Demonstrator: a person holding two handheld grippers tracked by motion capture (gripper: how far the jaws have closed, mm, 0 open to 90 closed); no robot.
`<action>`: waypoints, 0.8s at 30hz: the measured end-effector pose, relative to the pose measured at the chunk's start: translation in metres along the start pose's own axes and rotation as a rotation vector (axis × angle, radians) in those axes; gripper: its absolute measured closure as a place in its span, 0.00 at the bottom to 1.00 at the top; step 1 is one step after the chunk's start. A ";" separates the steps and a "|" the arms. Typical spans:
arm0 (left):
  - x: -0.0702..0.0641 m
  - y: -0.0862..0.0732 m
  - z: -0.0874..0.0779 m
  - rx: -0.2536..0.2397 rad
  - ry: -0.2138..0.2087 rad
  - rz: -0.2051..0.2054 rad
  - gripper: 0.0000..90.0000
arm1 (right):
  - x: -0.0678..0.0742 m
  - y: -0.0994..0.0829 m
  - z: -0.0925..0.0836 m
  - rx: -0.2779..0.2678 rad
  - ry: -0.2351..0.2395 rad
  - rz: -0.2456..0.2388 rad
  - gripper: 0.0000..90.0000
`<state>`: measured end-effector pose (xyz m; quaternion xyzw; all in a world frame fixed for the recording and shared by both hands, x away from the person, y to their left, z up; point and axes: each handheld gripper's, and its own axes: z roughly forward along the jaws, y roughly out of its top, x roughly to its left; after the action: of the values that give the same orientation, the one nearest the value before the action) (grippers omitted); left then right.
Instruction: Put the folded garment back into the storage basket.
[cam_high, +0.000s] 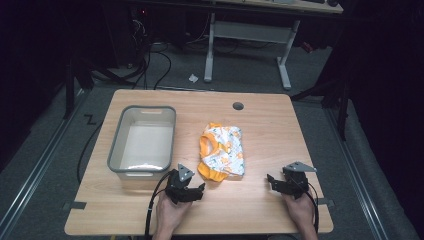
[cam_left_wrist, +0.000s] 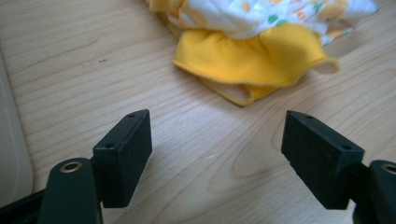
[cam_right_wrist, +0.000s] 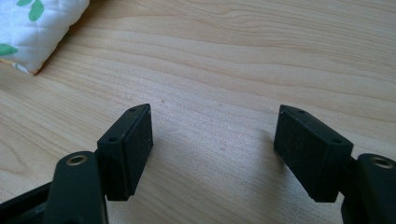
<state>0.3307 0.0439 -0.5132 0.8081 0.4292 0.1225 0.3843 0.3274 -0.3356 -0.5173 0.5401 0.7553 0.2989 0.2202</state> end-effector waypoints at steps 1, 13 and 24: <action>0.000 0.001 -0.001 -0.008 -0.001 -0.003 0.28 | 0.000 0.000 0.000 0.000 0.000 0.000 0.31; -0.008 0.021 -0.004 -0.036 -0.031 0.017 0.26 | 0.000 0.000 0.000 0.000 0.001 -0.001 0.31; -0.010 0.038 0.000 -0.057 -0.067 -0.004 0.25 | 0.000 0.000 0.000 0.000 0.003 -0.002 0.31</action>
<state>0.3477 0.0230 -0.4844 0.7996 0.4140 0.1069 0.4217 0.3267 -0.3355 -0.5173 0.5387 0.7563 0.2995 0.2195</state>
